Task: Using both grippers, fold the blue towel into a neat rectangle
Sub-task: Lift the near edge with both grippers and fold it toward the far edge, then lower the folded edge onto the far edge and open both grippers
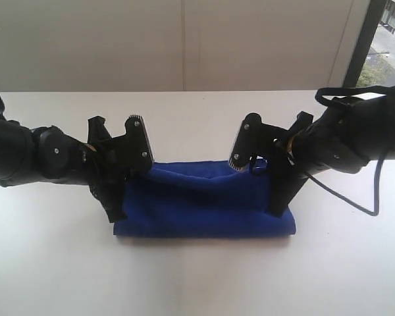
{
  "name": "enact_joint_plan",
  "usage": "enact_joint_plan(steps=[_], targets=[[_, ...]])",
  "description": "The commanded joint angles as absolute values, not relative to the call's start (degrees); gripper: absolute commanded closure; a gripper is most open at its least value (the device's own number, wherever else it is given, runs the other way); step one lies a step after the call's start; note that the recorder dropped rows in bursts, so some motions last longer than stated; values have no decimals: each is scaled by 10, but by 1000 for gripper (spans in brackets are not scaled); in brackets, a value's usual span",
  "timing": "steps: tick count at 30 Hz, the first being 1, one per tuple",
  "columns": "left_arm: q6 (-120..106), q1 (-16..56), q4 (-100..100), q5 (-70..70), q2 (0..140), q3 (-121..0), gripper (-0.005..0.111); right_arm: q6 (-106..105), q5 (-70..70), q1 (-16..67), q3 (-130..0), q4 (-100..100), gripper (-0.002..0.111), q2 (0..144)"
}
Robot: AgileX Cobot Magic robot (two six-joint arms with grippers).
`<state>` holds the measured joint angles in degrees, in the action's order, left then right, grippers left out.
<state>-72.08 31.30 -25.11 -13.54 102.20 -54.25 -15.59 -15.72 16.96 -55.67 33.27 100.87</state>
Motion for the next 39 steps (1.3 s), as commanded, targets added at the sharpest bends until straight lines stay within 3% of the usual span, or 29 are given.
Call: enact_joint_plan(steps=[1,39], targets=[[-719,315,-255,-149,1046,-569,107,-152,-153,165,-582,339,108,1035],[-719,298,-223,-318,1147,-587,107,-146,-79,120,-629,346,108,1122]])
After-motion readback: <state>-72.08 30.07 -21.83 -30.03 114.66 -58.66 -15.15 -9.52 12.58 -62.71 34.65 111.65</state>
